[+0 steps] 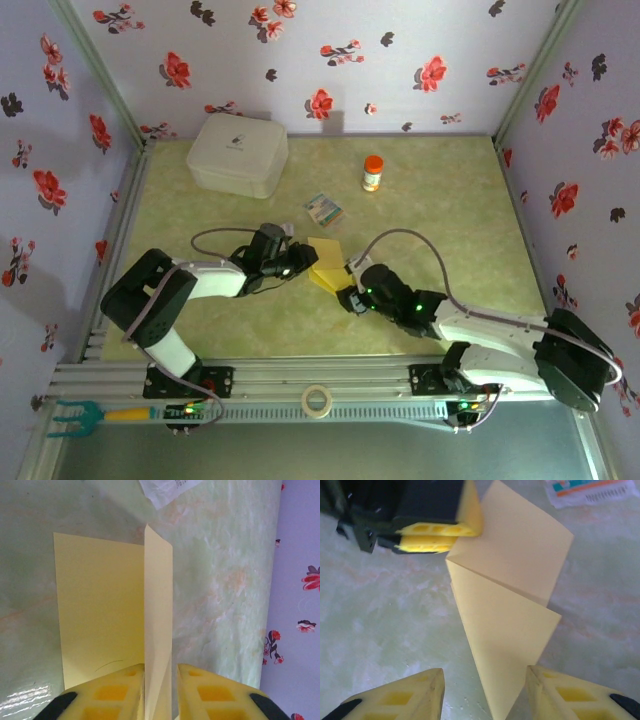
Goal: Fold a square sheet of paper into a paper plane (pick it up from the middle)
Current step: Fourth fold the wing at the center of the table.
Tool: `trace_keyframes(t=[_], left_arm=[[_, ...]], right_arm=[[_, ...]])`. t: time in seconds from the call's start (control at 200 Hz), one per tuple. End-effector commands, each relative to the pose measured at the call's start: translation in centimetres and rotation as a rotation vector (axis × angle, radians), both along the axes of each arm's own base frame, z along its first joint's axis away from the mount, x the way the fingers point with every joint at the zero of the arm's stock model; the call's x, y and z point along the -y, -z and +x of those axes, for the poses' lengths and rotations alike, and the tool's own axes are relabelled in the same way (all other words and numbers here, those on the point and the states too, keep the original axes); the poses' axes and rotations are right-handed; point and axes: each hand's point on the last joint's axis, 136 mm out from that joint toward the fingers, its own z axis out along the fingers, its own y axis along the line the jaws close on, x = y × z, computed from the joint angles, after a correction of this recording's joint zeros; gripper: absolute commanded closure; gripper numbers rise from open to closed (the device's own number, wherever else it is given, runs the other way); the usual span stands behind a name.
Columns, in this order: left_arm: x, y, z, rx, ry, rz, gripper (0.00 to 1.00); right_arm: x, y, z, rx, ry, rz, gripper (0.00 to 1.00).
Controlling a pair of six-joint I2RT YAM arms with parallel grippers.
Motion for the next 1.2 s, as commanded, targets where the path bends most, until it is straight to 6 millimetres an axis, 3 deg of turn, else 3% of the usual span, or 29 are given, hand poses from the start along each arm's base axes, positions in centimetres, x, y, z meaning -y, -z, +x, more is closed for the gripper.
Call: trace_keyframes(t=[0.0, 0.32, 0.495, 0.685, 1.195], left_arm=[[0.7, -0.8, 0.4, 0.023, 0.035, -0.013, 0.78], [0.8, -1.3, 0.4, 0.026, 0.06, -0.036, 0.78], [0.8, -1.0, 0.3, 0.017, 0.063, -0.037, 0.8], [0.9, -1.1, 0.4, 0.019, 0.067, -0.043, 0.84], [0.8, -1.3, 0.5, 0.018, 0.063, -0.047, 0.87]], right_arm=[[-0.3, -0.3, 1.2, 0.195, -0.032, -0.139, 0.53], [-2.1, 1.7, 1.6, 0.286, -0.062, -0.299, 0.52], [-1.8, 3.2, 2.4, 0.286, -0.018, -0.369, 0.56], [-1.7, 4.2, 2.5, 0.272, 0.0, -0.37, 0.59], [-1.4, 5.1, 2.3, 0.25, 0.019, -0.359, 0.76]])
